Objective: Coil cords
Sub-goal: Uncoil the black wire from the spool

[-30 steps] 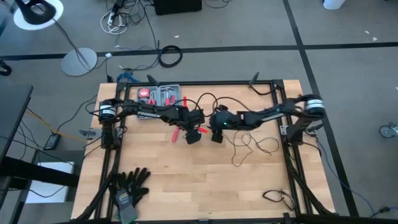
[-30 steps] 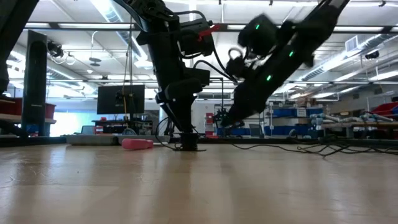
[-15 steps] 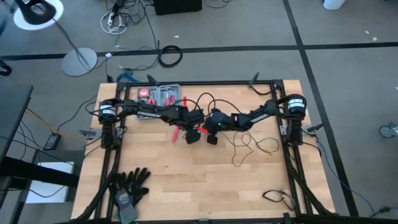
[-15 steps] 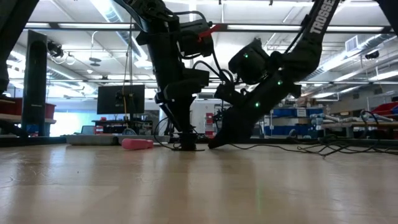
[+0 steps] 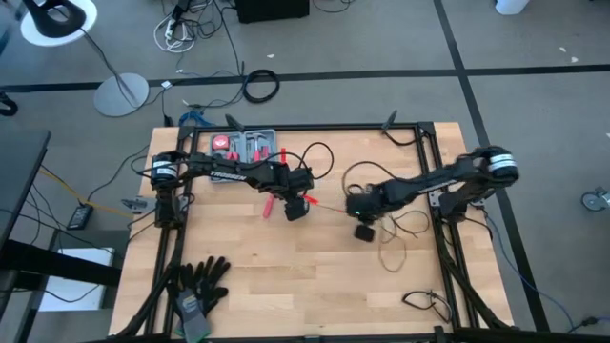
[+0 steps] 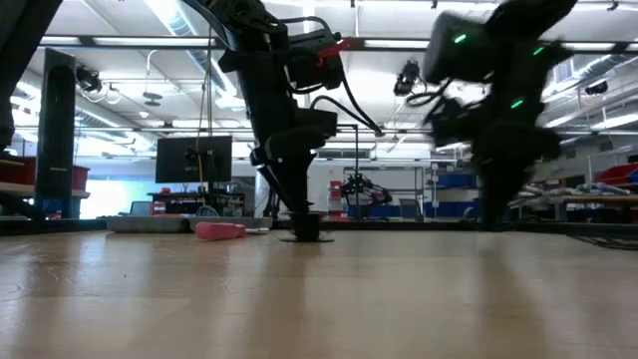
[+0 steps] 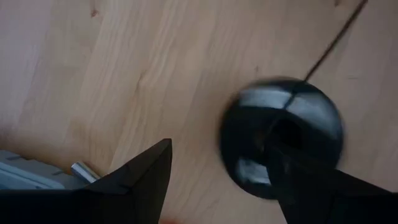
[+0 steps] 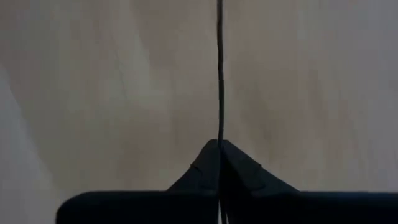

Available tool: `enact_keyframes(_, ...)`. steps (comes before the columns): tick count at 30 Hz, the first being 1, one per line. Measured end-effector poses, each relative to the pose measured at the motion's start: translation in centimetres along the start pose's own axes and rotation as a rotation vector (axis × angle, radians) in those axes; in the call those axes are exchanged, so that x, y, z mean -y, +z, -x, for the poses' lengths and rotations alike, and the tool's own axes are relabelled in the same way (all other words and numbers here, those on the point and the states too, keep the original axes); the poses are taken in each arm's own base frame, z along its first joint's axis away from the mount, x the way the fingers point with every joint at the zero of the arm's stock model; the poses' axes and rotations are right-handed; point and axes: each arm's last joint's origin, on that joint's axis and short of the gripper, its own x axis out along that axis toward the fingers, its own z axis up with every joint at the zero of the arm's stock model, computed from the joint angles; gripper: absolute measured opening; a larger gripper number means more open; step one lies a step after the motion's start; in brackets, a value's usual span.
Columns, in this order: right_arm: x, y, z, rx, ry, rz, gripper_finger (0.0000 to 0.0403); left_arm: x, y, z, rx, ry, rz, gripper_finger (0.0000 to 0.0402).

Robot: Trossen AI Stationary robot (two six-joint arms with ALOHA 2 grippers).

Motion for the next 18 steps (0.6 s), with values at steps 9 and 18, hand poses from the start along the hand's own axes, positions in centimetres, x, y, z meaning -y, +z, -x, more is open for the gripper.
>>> enact_keyframes(9,-1.8,-7.0,7.3,-0.338,-0.202,-0.265,0.0001,0.0,-0.1,0.0,-0.008,0.006,-0.001,0.0257)
enact_keyframes(18,-3.4,-5.6,8.9,0.016,-0.294,-0.231,0.0020,0.0,0.0,0.0,-0.003,0.004,0.000,0.0257)
